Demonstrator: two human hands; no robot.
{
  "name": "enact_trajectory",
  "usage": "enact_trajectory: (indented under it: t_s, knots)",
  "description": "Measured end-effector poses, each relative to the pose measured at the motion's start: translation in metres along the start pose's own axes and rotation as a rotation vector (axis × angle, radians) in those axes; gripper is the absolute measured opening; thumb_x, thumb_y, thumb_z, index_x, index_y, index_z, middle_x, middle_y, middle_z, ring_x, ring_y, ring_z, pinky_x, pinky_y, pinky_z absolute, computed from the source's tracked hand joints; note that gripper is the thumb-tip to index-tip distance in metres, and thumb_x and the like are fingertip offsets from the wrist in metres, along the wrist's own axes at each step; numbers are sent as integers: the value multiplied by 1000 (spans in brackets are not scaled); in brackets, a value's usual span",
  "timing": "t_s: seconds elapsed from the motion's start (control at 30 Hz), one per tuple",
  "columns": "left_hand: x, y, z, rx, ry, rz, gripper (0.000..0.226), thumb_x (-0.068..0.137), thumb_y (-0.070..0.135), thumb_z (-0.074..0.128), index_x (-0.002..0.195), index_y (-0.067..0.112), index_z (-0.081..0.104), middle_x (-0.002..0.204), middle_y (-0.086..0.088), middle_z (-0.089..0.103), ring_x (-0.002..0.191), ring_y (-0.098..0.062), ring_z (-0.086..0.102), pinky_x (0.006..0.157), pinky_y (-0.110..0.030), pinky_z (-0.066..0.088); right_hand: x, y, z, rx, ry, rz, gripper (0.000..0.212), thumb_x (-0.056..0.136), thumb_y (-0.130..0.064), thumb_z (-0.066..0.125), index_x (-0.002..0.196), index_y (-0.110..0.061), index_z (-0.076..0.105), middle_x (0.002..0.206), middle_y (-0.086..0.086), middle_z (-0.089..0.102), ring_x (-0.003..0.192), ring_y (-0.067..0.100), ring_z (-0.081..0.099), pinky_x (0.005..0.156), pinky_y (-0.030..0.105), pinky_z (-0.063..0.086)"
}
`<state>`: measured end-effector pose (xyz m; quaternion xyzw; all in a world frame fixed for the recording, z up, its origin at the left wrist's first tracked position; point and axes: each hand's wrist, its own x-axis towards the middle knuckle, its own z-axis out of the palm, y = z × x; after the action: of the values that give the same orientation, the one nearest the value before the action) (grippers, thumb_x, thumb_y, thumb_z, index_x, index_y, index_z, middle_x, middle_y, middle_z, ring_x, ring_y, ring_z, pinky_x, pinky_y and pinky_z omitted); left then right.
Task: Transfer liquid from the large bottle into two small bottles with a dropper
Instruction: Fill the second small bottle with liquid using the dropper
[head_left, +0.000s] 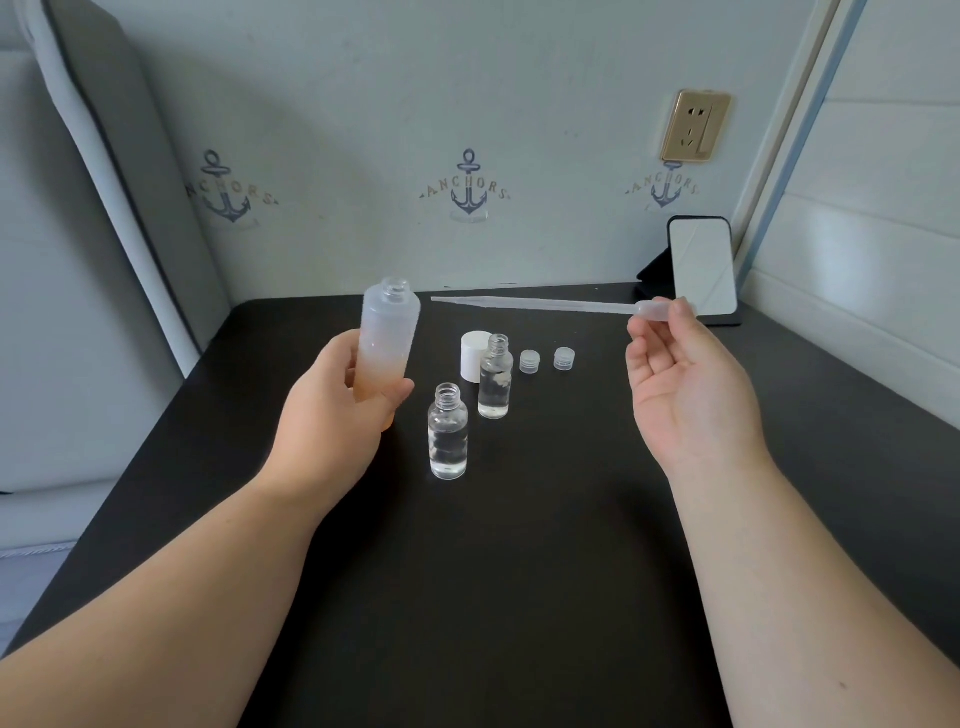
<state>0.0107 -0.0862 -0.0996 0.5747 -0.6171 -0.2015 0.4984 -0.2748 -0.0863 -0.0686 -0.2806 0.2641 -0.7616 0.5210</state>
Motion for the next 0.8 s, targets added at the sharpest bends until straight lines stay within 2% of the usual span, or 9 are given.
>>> enact_trajectory:
  t_s: [0.07,0.17,0.37,0.5,0.57,0.63,0.7,0.8]
  knots:
    - [-1,2,-1,15,-13,9,44,89,34,73,96,69,47,98,35,60,84,-2,65,74,-32,53,0,0,1,1,1,-4,18,100,-19,62,92,-7,72,93,0,76,83,13,73,74,21,55]
    - [-1,2,-1,26,-25,31,39,89,33,72,103,62,50,101,29,61,90,-10,66,80,-39,55,-1,1,1,-13,-7,-16,18,101,-18,61,91,-8,73,93,0,76,84,13,73,75,21,55]
    - [-1,2,-1,63,-5,88,39,88,31,72,115,52,54,105,29,62,98,5,57,77,-21,43,-1,-1,1,-58,-1,-38,19,100,-18,62,88,-10,74,92,1,77,84,14,73,75,22,55]
    - [1,-1,-1,155,11,110,37,87,28,72,116,46,57,99,19,62,94,0,55,74,-20,39,-1,-2,-1,-107,-7,-78,14,99,-17,63,92,-9,71,90,1,76,82,14,71,75,23,55]
    - [2,-2,-1,222,31,143,40,87,25,73,119,43,58,100,19,59,95,-2,54,77,-18,38,-1,-3,-1,-145,-12,-98,18,99,-15,63,85,-13,74,88,2,76,79,14,69,74,23,54]
    - [1,-2,-1,259,42,170,45,87,21,74,124,41,59,108,19,59,102,-9,54,86,-28,45,-1,-3,-1,-197,-26,-112,24,98,-13,63,79,-16,77,87,2,75,77,14,68,73,22,53]
    - [1,-2,-1,295,44,195,48,86,19,75,128,37,61,114,15,61,109,-17,55,95,-44,48,-2,-1,0,-239,-53,-108,17,98,-11,64,85,-11,76,88,3,75,76,13,68,72,21,53]
    - [1,-2,2,325,41,227,50,85,17,77,131,31,62,117,12,63,111,-21,56,97,-54,45,-4,5,4,-273,-121,-83,14,96,-7,65,87,-9,76,89,7,75,75,14,68,70,21,53]
